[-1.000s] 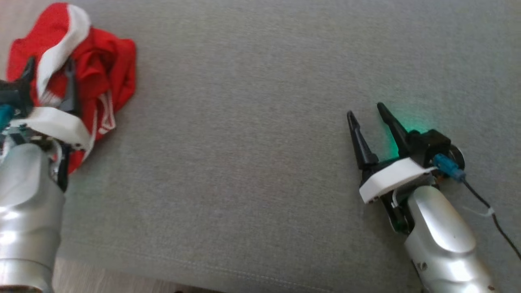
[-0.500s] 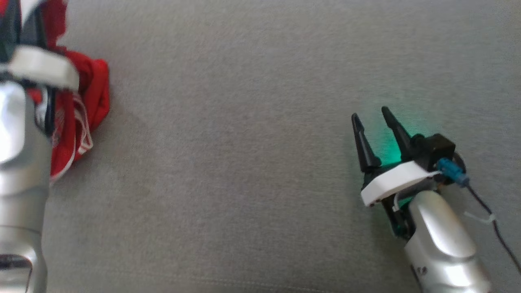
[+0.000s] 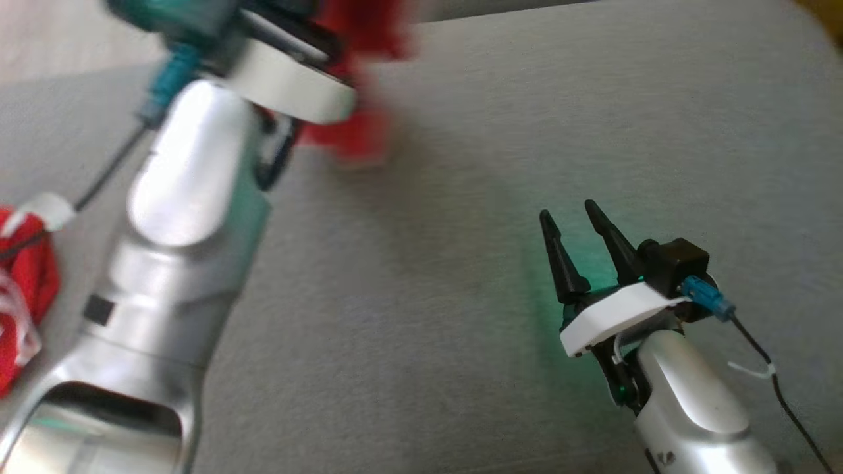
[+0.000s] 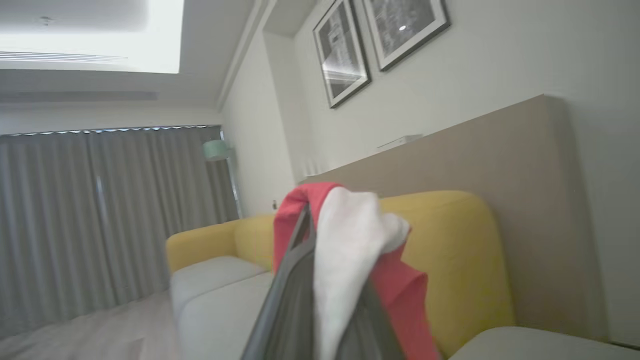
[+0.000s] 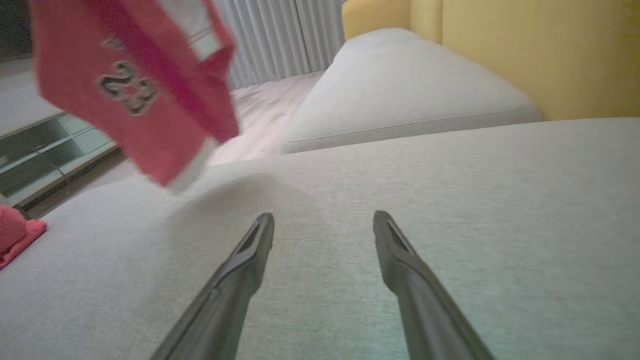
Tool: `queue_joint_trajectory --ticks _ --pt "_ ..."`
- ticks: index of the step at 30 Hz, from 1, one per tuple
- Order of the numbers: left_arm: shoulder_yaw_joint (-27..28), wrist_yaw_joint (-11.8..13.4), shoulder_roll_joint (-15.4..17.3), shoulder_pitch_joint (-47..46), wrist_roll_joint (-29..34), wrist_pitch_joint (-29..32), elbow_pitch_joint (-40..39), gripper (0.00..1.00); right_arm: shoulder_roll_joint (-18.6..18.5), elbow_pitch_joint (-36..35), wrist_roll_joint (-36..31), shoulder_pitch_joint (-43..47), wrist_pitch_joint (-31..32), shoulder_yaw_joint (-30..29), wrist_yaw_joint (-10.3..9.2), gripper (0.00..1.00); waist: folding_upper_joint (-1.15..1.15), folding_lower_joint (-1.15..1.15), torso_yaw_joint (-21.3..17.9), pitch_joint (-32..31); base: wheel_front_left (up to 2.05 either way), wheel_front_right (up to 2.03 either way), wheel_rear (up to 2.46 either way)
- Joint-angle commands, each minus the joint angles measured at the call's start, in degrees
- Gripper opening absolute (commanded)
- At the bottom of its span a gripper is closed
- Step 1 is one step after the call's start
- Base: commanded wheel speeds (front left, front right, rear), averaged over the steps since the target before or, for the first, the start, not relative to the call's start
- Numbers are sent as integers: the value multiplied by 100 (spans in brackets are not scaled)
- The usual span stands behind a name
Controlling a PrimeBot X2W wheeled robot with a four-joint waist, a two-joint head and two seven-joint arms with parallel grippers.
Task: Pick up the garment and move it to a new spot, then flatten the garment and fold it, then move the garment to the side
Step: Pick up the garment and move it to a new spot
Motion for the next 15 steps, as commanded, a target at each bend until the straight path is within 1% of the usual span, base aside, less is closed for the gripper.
queue_joint_trajectory --ticks 1,3,6,8,9,12,15 --pt "66 14 231 -156 -82 -23 -135 0 75 -189 25 59 -37 87 -4 100 0 1 -360 -215 0 0 0" --pt "5 13 247 -73 -126 -23 -70 0 75 -190 22 74 -37 65 -4 100 0 1 -394 -222 0 0 0" --pt "-76 12 373 315 -141 -23 193 0 75 -201 -9 116 -37 14 -4 100 0 1 -445 -219 0 0 0" --pt "-58 27 458 666 -104 -23 331 59 76 -222 -35 154 -37 -45 -4 100 0 1 -431 -196 0 0 0" --pt "-52 56 508 858 -49 -23 365 100 76 -224 -55 176 -37 -69 -4 100 0 1 -416 -178 0 0 0" --pt "-2 135 643 1542 101 -23 464 100 76 -218 -118 228 -37 -105 -4 100 0 1 -343 -129 0 0 0" --pt "104 290 754 2383 188 -23 705 100 76 -232 -154 284 -37 -123 -4 100 0 1 -286 -132 0 0 0"
